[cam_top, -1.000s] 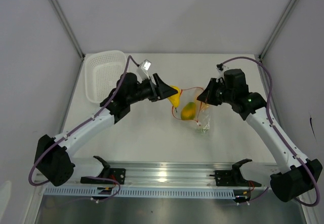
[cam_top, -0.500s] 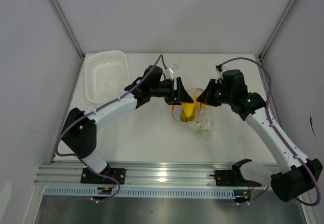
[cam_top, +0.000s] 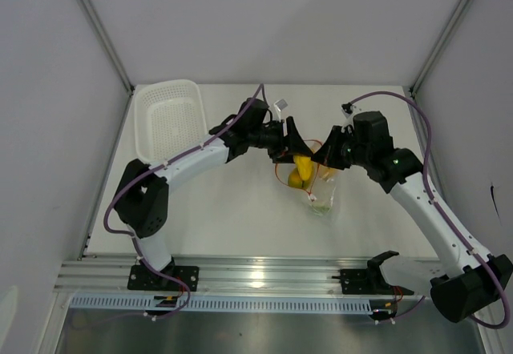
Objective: Place the food in the zip-top bag and seal the zipper
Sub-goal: Place the fake fruit in the zipper food storage bag.
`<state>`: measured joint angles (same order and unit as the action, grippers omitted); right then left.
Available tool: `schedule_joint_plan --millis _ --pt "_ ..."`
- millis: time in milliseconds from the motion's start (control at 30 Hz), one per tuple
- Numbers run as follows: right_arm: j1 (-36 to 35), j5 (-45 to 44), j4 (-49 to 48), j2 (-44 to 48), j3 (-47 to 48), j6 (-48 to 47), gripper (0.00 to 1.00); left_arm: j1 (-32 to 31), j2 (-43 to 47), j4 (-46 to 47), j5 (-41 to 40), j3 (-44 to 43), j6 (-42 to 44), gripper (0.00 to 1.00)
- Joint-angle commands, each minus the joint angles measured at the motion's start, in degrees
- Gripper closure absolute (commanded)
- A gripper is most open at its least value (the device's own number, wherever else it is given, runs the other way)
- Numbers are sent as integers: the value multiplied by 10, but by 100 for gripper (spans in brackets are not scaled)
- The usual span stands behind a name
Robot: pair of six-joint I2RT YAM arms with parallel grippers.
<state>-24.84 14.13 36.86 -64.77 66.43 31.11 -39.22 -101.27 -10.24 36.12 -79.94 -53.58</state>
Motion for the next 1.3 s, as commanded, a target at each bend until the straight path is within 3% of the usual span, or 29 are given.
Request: schedule_joint_plan --millis 0,167,267,300,333,633,867,967,1100,1267 --pt "-4 -9 -10 23 16 4 100 -5 -2 14 -38 -22 -21 84" --pt "-5 -21 -3 26 33 2 100 -9 12 11 -82 -4 -21 72" --pt "-5 -24 -5 25 30 5 100 -23 14 -16 -100 -18 -9 44" --pt "-4 -24 -6 25 30 6 100 -33 13 -20 -102 -21 -5 26" --pt "-5 -24 -6 25 30 8 100 -37 12 -27 -98 -29 4 1" --pt "8 -25 8 39 35 4 100 -45 78 -15 -103 16 92 0" --pt "14 -13 20 53 32 4 100 -45 208 19 -159 87 135 1" --pt "13 -6 23 56 25 4 100 -45 243 -28 -216 79 159 1" --pt "14 -4 23 62 19 5 100 -45 230 -150 -292 44 170 1" --pt "14 -1 24 64 22 4 100 -45 174 -147 -261 78 159 0"
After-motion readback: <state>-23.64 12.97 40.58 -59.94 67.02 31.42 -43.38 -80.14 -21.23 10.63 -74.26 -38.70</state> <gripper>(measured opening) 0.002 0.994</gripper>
